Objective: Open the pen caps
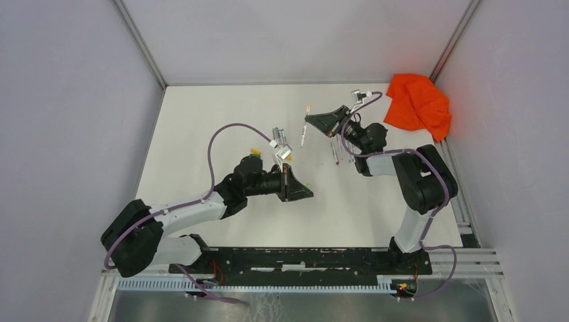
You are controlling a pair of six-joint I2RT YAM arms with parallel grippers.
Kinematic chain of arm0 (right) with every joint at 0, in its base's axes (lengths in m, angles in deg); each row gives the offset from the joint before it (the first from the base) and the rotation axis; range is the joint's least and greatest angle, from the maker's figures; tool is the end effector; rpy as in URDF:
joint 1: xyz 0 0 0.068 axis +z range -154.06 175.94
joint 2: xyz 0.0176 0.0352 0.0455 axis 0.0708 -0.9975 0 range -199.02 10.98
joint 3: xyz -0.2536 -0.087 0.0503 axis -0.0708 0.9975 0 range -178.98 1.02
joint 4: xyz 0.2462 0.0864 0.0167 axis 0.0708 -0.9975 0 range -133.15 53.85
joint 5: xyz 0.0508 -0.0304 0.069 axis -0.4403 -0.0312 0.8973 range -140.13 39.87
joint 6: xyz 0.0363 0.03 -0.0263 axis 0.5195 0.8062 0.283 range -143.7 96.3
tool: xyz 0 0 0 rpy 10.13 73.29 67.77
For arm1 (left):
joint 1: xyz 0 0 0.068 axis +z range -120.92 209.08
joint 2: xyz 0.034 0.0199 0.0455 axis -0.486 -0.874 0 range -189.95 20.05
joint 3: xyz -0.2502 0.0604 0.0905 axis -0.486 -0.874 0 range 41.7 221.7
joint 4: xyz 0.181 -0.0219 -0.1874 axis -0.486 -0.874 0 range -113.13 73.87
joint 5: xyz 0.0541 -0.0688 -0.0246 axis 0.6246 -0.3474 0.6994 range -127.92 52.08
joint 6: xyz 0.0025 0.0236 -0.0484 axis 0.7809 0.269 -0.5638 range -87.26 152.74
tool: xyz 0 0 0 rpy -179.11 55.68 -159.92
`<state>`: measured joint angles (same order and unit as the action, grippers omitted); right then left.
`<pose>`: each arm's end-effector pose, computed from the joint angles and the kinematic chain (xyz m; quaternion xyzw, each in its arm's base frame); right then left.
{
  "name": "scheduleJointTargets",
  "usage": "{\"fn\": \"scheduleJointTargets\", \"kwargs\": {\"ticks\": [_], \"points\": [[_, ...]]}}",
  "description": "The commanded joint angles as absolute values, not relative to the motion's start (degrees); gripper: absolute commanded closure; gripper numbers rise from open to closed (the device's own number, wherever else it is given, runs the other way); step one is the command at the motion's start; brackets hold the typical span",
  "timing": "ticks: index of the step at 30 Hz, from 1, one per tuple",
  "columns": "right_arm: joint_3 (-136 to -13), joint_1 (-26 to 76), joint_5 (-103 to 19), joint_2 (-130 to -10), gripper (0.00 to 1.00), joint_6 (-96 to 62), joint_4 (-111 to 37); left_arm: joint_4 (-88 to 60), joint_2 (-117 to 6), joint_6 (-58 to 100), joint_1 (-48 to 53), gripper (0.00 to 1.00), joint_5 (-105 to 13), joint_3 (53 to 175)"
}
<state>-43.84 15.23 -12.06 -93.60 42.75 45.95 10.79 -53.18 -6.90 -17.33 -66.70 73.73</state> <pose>0.3290 0.1383 0.2264 -0.0379 0.5905 0.6674 0.4522 0.1736 -0.2071 0.2241 0.1974 0.7544 -0.5490 0.3008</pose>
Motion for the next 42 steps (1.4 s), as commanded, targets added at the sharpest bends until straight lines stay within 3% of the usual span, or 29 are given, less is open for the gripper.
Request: {"fn": "scheduleJointTargets", "kwargs": {"ticks": [1, 8, 13, 20, 30, 34, 42], "points": [[-47.0, 15.3, -13.1, -92.1, 1.00, 39.9, 45.4, 10.6, -48.5, -8.9, -17.2, 0.98, -67.9, 75.0], [-48.6, 15.4, -20.5, -86.1, 1.00, 20.8, 19.5, -7.6, -49.1, -5.7, -17.2, 0.98, -50.3, 80.1], [-51.7, 15.4, -29.0, -85.1, 1.00, 13.4, 5.9, -11.2, -49.8, -5.3, -17.8, 0.98, -43.0, 79.9], [-55.2, 15.5, -37.2, -86.4, 1.00, 8.8, -2.3, -15.8, -52.1, -4.7, -18.4, 0.98, -36.2, 81.6], [-68.0, 17.3, -47.3, -91.7, 1.00, -4.9, -30.8, -32.1, -61.2, -18.2, -16.8, 0.98, -10.9, 93.6], [-70.3, 17.9, -48.6, -93.5, 1.00, -8.0, -36.7, -36.6, -67.1, -26.1, -11.8, 0.98, -10.3, 99.4], [-68.3, 18.0, -48.4, -94.8, 1.00, -10.2, -39.5, -35.2, -72.7, -38.4, 0.3, 0.98, -20.3, 100.7]]}}
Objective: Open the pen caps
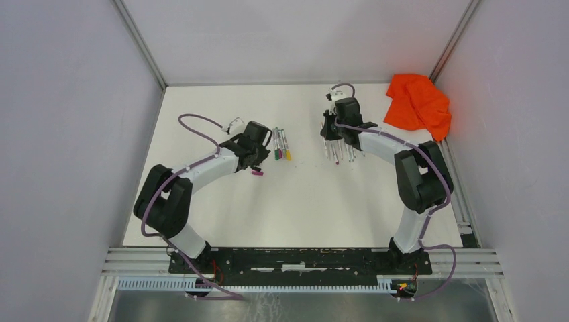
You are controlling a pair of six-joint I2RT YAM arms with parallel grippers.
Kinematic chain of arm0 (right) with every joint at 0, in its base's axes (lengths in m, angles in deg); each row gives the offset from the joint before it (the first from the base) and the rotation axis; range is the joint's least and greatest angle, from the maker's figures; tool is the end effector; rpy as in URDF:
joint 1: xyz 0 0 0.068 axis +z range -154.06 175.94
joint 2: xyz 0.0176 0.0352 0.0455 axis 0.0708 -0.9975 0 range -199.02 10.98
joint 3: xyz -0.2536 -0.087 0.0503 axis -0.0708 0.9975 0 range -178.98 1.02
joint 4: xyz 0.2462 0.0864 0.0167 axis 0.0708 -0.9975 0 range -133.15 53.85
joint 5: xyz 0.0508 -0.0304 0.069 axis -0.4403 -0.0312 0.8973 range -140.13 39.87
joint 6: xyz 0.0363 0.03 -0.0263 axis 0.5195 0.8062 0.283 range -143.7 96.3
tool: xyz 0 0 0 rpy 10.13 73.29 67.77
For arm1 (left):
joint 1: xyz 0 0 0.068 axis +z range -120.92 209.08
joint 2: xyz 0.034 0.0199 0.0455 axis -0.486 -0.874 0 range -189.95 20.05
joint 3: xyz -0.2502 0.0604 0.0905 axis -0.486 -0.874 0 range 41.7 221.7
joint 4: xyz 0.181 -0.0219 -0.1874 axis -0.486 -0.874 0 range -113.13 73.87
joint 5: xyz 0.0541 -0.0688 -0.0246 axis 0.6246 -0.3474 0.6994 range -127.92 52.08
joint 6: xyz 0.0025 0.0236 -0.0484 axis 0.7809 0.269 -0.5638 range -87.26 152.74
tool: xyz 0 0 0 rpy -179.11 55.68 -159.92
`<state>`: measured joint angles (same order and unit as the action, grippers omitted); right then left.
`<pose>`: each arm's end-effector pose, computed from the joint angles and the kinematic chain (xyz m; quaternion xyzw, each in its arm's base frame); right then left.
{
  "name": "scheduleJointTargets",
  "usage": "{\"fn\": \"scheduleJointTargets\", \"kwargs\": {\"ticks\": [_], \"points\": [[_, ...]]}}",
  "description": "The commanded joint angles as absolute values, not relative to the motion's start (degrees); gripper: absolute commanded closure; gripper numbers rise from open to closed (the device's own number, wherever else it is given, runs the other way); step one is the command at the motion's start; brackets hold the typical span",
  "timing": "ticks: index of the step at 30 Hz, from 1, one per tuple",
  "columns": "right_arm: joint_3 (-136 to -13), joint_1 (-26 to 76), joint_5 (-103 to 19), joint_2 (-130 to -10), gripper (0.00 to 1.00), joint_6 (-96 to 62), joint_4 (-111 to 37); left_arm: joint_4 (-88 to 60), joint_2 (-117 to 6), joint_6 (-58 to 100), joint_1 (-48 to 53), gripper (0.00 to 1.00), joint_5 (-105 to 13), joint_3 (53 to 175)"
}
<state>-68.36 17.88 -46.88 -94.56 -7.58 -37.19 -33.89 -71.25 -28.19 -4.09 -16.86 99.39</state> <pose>0.3807 0.1554 0.2054 -0.0580 0.8935 0.1689 0.4120 0.2835 -0.1699 0.2080 -0.2812 0.8862 -0.1205 0.3479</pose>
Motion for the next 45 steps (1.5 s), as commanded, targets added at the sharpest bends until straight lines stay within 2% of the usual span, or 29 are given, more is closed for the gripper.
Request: {"fn": "scheduleJointTargets", "kwargs": {"ticks": [1, 14, 33, 45], "points": [[-68.2, 18.0, -48.5, -95.0, 1.00, -10.4, -39.6, -35.1, -73.0, -39.6, 1.9, 0.98, -21.5, 100.7], [-69.2, 18.0, -48.4, -97.9, 1.00, -11.1, -40.5, -41.7, -84.0, -42.1, 8.3, 0.98, -28.6, 116.1], [-72.3, 17.8, -49.8, -102.0, 1.00, -12.1, -43.4, -49.0, -91.5, -49.3, 10.2, 0.98, -30.7, 120.8], [-72.4, 17.7, -53.4, -103.6, 0.97, -12.7, -44.0, -49.4, -94.7, -49.9, 10.9, 0.88, -31.9, 121.7]]}}
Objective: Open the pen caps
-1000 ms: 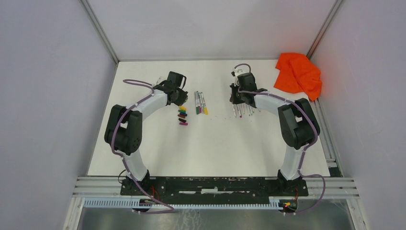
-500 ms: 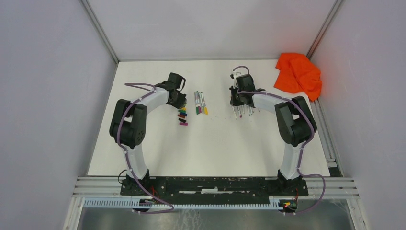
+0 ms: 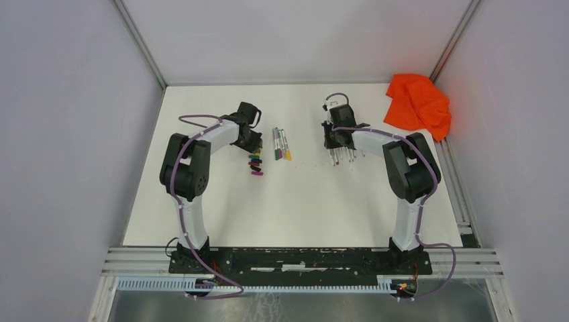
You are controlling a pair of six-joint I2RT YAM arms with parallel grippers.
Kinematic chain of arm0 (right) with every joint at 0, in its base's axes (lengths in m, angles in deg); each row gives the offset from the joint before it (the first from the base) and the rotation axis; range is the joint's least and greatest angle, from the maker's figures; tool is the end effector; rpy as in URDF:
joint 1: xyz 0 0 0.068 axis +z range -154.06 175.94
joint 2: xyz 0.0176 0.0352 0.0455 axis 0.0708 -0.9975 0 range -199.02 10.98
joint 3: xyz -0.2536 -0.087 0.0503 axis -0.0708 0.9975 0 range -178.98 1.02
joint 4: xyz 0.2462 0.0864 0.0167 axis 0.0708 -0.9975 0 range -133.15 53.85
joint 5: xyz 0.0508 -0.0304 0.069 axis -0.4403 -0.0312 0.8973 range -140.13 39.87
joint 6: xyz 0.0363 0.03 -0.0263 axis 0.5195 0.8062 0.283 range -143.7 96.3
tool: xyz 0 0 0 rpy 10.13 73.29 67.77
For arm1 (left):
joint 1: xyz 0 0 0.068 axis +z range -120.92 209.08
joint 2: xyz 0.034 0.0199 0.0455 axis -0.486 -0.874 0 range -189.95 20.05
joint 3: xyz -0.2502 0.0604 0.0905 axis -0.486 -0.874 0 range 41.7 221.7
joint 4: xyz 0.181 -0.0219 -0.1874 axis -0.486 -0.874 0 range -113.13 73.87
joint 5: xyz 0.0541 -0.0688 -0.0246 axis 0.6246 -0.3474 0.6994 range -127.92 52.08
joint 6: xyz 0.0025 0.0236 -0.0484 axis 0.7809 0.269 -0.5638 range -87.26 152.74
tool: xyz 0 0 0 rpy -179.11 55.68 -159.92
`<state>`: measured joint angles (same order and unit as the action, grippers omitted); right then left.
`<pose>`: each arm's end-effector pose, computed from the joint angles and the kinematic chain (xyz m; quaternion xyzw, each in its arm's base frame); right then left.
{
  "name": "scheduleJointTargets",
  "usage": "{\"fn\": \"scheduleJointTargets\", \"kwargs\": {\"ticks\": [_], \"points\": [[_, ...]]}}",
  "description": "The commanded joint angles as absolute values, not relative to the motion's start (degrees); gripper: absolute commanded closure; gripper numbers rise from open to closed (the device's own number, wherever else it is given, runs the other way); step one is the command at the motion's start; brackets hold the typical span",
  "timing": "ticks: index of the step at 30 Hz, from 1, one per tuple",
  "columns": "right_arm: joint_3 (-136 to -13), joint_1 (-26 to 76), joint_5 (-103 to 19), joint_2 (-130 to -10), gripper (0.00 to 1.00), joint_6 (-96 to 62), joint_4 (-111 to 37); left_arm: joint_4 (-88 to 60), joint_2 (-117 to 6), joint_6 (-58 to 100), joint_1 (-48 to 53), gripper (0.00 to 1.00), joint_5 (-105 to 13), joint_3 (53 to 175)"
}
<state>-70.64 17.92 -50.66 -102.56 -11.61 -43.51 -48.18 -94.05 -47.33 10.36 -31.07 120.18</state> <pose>0.3892 0.1566 0.1536 -0.0791 0.9340 0.0979 0.3343 0.3835 -0.1254 0.1594 -0.5095 0.8364 -0.1086 0.1704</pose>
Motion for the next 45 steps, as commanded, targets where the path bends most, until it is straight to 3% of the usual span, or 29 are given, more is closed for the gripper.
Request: {"fn": "scheduleJointTargets", "kwargs": {"ticks": [1, 9, 26, 37, 45], "points": [[-72.4, 17.6, -53.7, -103.7, 0.96, -12.8, -44.0, -49.4, -94.7, -49.9, 11.0, 0.85, -32.0, 121.5], [-71.8, 17.6, -55.9, -103.7, 0.86, -13.1, -44.2, -49.4, -94.1, -49.7, 11.4, 0.69, -32.2, 121.1], [-71.8, 17.7, -57.2, -97.7, 0.70, -14.3, -42.2, -47.8, -92.7, -48.7, 11.4, 0.68, -32.7, 121.6], [-76.9, 20.9, -57.2, -96.1, 0.67, -14.6, -44.0, -47.1, -91.2, -47.2, 11.4, 0.67, -33.0, 123.5], [-84.7, 26.0, -56.5, -101.5, 0.65, -13.7, -46.3, -46.1, -89.9, -46.1, 11.4, 0.66, -34.6, 124.0]]}}
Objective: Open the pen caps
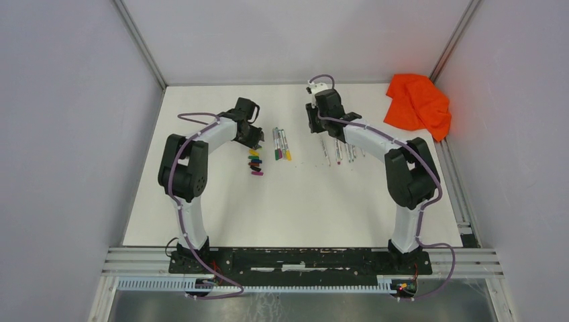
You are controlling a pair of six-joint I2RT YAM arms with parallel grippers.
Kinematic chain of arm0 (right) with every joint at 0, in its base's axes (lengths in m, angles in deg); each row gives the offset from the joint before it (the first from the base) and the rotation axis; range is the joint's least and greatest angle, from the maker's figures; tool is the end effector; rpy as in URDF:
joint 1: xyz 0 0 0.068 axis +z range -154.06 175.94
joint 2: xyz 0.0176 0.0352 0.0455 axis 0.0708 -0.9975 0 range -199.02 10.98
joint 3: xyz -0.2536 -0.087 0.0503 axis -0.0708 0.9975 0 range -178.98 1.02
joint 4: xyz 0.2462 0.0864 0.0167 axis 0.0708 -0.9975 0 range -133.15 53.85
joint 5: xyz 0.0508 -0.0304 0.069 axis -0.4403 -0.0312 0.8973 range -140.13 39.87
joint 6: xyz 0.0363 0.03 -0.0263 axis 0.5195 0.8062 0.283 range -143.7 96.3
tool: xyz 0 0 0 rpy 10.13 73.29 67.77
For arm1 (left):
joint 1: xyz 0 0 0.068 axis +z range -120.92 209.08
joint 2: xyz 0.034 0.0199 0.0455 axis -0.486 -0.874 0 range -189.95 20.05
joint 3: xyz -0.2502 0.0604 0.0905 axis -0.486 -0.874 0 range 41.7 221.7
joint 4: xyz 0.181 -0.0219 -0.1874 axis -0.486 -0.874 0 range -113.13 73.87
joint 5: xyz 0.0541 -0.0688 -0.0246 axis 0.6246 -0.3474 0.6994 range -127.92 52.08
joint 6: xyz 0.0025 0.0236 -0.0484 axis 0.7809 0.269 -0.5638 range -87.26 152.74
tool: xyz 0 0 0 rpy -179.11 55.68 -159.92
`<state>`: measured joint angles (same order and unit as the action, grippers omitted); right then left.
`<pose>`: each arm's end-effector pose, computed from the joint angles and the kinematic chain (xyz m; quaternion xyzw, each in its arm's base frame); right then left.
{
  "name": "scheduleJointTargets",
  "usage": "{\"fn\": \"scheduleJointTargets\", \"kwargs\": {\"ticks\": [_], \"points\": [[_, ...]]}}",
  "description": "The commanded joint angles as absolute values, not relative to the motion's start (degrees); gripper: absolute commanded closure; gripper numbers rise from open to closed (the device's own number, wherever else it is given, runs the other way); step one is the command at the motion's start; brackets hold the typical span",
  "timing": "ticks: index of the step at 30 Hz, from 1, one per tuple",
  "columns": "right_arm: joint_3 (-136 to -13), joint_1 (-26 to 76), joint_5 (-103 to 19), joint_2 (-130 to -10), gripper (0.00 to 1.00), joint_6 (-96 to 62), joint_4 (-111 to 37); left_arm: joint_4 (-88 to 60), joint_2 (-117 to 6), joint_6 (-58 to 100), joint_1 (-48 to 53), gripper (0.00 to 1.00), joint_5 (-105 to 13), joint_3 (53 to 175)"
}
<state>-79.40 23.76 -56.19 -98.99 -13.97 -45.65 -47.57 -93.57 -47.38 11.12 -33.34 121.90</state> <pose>0.3891 0.2010 0.2240 -0.1192 0.8938 0.0930 0.4221 0.3908 -0.1236 0.1714 -0.5109 0.8308 -0.1386 0.1721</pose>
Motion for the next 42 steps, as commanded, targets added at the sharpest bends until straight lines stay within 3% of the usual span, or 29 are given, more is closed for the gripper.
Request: {"fn": "scheduleJointTargets", "kwargs": {"ticks": [1, 15, 26, 35, 42], "points": [[-85.6, 26.4, -56.4, -102.4, 0.65, -13.6, -46.6, -45.9, -89.7, -45.9, 11.4, 0.66, -34.9, 123.9], [-98.3, 31.1, -54.7, -114.3, 0.65, -12.0, -50.7, -40.3, -84.2, -41.5, 11.4, 0.65, -36.3, 120.1], [-104.3, 32.2, -55.1, -119.9, 0.65, -11.7, -53.2, -34.5, -81.4, -36.5, 11.4, 0.33, -36.1, 113.9], [-106.4, 32.5, -54.9, -122.4, 0.65, -11.6, -54.3, -33.3, -79.9, -35.1, 11.3, 0.28, -35.1, 112.3], [-107.0, 32.8, -55.2, -123.5, 0.65, -11.6, -54.7, -33.3, -78.3, -34.3, 11.3, 0.18, -34.0, 111.7]]}}
